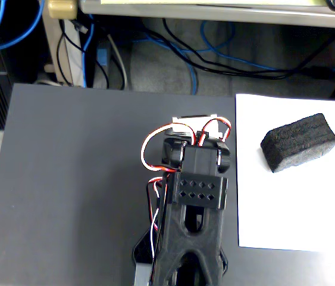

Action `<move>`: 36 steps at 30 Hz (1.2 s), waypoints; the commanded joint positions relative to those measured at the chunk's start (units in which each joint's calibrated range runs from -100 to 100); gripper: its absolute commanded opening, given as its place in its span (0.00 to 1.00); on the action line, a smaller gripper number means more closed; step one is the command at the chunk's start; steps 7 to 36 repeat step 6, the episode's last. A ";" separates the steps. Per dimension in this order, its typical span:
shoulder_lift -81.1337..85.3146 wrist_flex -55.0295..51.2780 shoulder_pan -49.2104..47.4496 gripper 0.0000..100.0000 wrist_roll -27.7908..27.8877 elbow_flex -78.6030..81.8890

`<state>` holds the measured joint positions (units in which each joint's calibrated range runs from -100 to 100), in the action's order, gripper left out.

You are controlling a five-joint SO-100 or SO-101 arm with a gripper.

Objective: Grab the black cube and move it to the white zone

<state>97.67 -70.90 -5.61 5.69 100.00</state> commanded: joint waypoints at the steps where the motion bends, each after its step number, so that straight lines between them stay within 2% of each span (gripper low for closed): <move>1: -0.19 1.18 0.61 0.01 0.07 0.00; 36: -0.11 1.18 0.61 0.01 0.07 0.00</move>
